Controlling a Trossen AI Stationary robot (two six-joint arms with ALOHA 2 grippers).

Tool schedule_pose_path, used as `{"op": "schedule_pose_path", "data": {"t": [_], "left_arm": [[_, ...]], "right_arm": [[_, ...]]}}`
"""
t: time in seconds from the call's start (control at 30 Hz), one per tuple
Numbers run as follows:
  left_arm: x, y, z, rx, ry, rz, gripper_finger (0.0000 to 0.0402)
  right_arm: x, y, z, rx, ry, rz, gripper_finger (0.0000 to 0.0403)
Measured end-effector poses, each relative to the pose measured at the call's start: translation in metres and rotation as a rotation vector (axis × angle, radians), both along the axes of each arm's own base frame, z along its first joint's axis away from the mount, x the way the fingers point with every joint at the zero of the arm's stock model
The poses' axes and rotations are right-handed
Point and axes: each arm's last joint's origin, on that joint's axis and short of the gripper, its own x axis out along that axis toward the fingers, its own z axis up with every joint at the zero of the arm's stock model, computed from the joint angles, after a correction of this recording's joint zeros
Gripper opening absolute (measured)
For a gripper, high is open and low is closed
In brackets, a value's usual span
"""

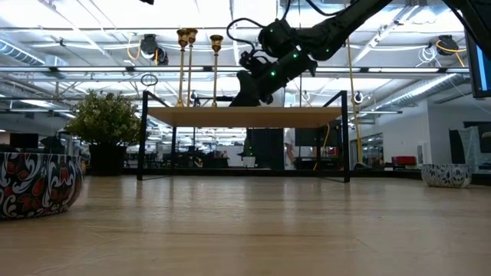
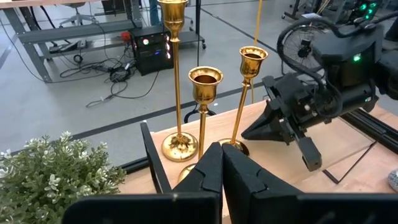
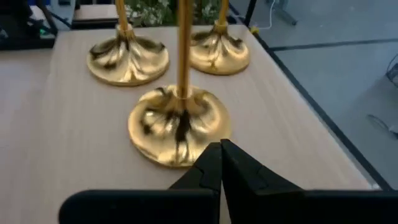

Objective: Pick & Place candle stick holders
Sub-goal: Put the gold candle holder on the shelf

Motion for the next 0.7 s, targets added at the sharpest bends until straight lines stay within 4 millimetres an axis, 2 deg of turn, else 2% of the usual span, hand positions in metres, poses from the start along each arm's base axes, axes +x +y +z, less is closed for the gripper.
{"op": "schedule_pose_path", "data": {"t": [0.43,0.7], "left_arm": [[0.002,-0.001,0.002,0.000,-0.023,-0.005,0.0021],[0.003,0.000,0.003,0.025,-0.014,-0.008,0.0021]], "right_arm": [[0.002,0.005,-0.003,0.026,0.007,0.034,0.0000],[0.011,0.003,-0.015,0.024,-0.022,0.060,0.0000]]}}
